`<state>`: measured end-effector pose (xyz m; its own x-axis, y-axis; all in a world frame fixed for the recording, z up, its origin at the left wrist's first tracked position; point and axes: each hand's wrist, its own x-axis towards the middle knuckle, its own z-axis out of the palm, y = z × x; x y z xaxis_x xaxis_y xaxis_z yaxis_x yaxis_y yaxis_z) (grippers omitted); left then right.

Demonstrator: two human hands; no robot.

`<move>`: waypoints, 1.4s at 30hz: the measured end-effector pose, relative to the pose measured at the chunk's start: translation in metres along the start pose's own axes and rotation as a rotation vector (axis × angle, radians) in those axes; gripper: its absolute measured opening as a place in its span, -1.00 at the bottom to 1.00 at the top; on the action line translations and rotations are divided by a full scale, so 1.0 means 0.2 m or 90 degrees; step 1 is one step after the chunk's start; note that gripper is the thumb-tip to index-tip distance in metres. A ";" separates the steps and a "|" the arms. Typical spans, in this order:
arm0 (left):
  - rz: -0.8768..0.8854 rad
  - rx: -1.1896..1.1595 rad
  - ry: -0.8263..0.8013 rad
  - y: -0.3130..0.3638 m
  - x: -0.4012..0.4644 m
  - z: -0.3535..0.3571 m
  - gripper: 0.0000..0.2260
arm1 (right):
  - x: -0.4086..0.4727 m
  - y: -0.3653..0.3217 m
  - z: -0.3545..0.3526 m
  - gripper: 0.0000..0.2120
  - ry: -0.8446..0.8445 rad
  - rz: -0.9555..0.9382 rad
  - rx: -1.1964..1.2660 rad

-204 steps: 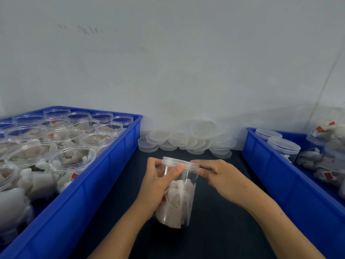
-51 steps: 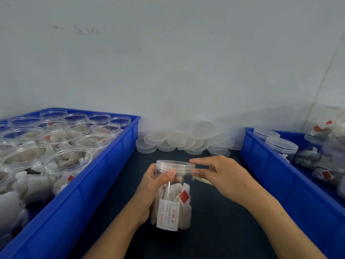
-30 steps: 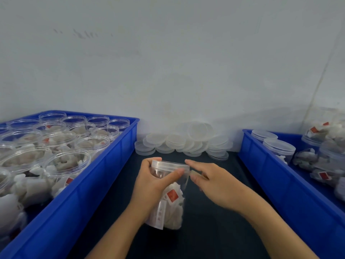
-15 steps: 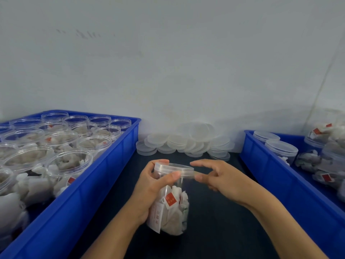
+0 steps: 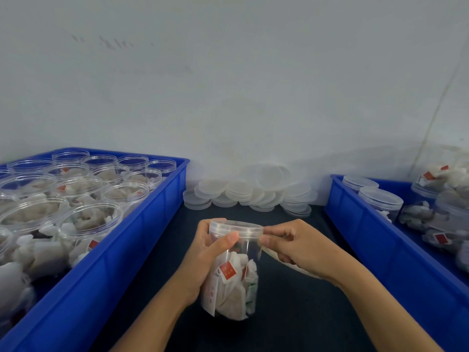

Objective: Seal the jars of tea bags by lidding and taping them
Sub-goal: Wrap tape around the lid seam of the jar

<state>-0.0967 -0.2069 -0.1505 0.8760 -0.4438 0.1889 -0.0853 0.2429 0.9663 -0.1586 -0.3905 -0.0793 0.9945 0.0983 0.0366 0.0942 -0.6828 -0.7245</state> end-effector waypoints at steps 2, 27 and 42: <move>0.007 -0.002 0.013 -0.01 0.00 0.00 -0.46 | -0.01 -0.01 0.00 -0.78 -0.001 0.007 -0.010; 0.066 0.020 0.073 0.01 0.01 0.00 -0.32 | -0.05 -0.08 0.01 -0.73 -0.030 0.056 -0.081; -0.004 -0.053 -0.002 0.00 0.01 -0.02 -0.13 | -0.01 -0.02 0.01 -0.59 0.000 0.029 -0.120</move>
<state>-0.0924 -0.2055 -0.1513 0.8750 -0.4481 0.1834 -0.0398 0.3109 0.9496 -0.1611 -0.3861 -0.0778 0.9979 0.0642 0.0072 0.0563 -0.8096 -0.5843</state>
